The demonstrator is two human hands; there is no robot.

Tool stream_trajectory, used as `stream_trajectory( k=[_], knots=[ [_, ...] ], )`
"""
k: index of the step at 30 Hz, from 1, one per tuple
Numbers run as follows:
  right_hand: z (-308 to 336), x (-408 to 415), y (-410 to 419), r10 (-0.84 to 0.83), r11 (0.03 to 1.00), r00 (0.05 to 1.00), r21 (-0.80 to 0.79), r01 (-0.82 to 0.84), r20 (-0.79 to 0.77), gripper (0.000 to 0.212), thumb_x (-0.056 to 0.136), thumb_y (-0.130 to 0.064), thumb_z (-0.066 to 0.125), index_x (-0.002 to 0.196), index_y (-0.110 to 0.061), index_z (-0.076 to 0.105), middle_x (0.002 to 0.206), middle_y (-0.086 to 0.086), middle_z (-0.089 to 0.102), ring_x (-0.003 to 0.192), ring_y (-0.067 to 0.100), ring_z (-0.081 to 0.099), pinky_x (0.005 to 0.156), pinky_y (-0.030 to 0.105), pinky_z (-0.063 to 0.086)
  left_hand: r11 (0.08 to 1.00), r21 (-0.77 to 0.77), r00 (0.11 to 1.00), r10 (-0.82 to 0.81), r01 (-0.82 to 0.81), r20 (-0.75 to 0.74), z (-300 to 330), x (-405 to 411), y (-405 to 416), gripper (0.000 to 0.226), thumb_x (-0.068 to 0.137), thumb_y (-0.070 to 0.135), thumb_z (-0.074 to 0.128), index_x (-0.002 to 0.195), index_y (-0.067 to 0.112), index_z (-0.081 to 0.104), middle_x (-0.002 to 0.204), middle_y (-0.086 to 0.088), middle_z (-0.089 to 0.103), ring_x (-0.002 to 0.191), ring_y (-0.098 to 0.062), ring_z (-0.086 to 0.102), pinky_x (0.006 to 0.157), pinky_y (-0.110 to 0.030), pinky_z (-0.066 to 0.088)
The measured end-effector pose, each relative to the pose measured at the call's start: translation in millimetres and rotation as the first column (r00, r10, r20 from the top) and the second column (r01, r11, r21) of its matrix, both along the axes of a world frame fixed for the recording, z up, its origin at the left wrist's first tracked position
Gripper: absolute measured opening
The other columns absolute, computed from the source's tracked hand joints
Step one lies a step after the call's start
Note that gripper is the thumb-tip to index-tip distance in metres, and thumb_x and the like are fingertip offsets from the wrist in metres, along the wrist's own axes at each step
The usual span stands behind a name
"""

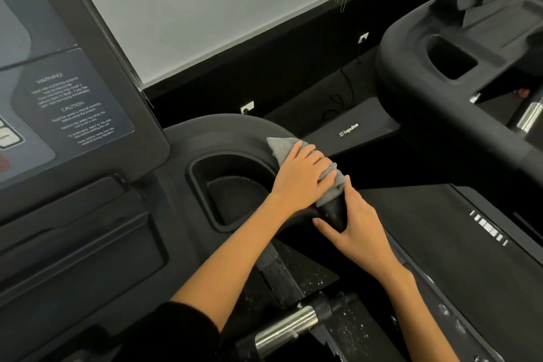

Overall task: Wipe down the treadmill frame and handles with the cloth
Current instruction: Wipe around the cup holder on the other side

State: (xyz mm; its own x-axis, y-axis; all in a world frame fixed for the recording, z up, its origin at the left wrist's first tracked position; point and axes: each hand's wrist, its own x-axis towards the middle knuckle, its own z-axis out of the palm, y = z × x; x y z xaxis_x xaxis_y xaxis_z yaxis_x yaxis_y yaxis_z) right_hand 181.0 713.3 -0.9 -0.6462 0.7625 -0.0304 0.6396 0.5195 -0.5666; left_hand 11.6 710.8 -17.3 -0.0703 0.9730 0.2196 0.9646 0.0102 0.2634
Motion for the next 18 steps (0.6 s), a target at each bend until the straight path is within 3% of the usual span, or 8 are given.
stream_trajectory(
  k=[3,5,7,9,11,13,14,18],
  knots=[
    [3,3,0,-0.020,0.994,0.998,-0.110,0.013,-0.065,0.108,0.085,-0.039,0.070,0.154,-0.014,-0.008,0.142,-0.004,0.047,0.126,0.010,0.048,0.108,0.038,0.041,0.999,-0.001,0.998,0.046,-0.046,-0.039,5,11,9,0.049,0.092,0.038,0.028,0.093,0.010,0.068,0.093,-0.006,0.069,0.097,-0.024,0.059,0.106,-0.043,0.034],
    [6,5,0,-0.076,0.968,0.975,-0.251,0.021,-0.208,0.099,0.089,-0.023,0.066,0.155,-0.019,-0.008,0.154,-0.010,0.028,0.137,0.002,0.031,0.115,0.032,0.030,0.999,0.011,0.999,0.033,-0.032,-0.028,5,23,6,0.049,0.093,0.036,0.027,0.093,0.010,0.068,0.092,-0.007,0.068,0.096,-0.025,0.059,0.107,-0.042,0.033],
    [11,2,1,-0.223,0.937,0.904,-0.335,0.096,-0.365,0.078,0.092,-0.022,0.053,0.156,-0.021,0.008,0.158,-0.014,0.016,0.144,0.001,0.019,0.119,0.032,0.023,1.000,0.018,1.000,0.009,-0.008,-0.003,0,38,-4,0.048,0.094,0.035,0.027,0.101,0.009,0.067,0.099,-0.007,0.068,0.105,-0.027,0.057,0.110,-0.041,0.028],
    [16,-4,3,-0.309,0.939,0.828,-0.287,0.189,-0.467,0.056,0.097,-0.019,0.045,0.151,-0.018,0.029,0.155,-0.009,0.028,0.141,0.003,0.028,0.117,0.025,0.026,0.998,0.056,0.994,-0.014,0.008,0.113,-1,48,-15,0.048,0.097,0.034,0.026,0.120,0.009,0.061,0.120,-0.006,0.063,0.123,-0.025,0.049,0.115,-0.037,0.020],
    [19,-10,8,-0.259,0.966,0.824,-0.141,0.218,-0.504,0.039,0.102,-0.012,0.044,0.142,-0.012,0.046,0.145,0.001,0.045,0.133,0.006,0.040,0.111,0.018,0.031,0.999,0.044,0.887,-0.006,-0.016,0.462,9,44,-22,0.045,0.102,0.028,0.025,0.138,0.010,0.046,0.142,-0.003,0.047,0.137,-0.017,0.034,0.118,-0.030,0.015],
    [17,-19,14,-0.157,0.986,0.860,-0.033,0.161,-0.485,0.035,0.101,-0.014,0.045,0.135,-0.010,0.053,0.137,0.003,0.054,0.130,0.013,0.046,0.111,0.026,0.035,0.992,0.037,0.648,0.051,-0.121,0.760,25,33,-28,0.039,0.104,0.019,0.029,0.141,0.011,0.040,0.146,-0.002,0.042,0.137,-0.009,0.033,0.115,-0.024,0.022],
    [14,-25,16,-0.096,0.994,0.890,0.010,0.111,-0.445,0.037,0.100,-0.019,0.045,0.134,-0.009,0.054,0.137,0.005,0.055,0.131,0.017,0.046,0.113,0.032,0.034,0.974,0.065,0.585,0.076,-0.216,0.807,30,25,-32,0.038,0.104,0.016,0.031,0.140,0.011,0.042,0.144,-0.002,0.045,0.134,-0.008,0.037,0.113,-0.023,0.027],
    [-5,-51,10,0.031,0.976,0.999,0.216,-0.025,-0.025,0.063,0.096,-0.050,0.031,0.143,-0.012,0.047,0.147,0.013,0.045,0.137,0.032,0.040,0.113,0.048,0.028,0.875,0.056,0.636,0.305,-0.481,0.709,21,-6,-60,0.036,0.103,0.017,0.033,0.137,0.014,0.045,0.139,-0.001,0.046,0.128,0.000,0.037,0.106,-0.009,0.028]
  ],
)
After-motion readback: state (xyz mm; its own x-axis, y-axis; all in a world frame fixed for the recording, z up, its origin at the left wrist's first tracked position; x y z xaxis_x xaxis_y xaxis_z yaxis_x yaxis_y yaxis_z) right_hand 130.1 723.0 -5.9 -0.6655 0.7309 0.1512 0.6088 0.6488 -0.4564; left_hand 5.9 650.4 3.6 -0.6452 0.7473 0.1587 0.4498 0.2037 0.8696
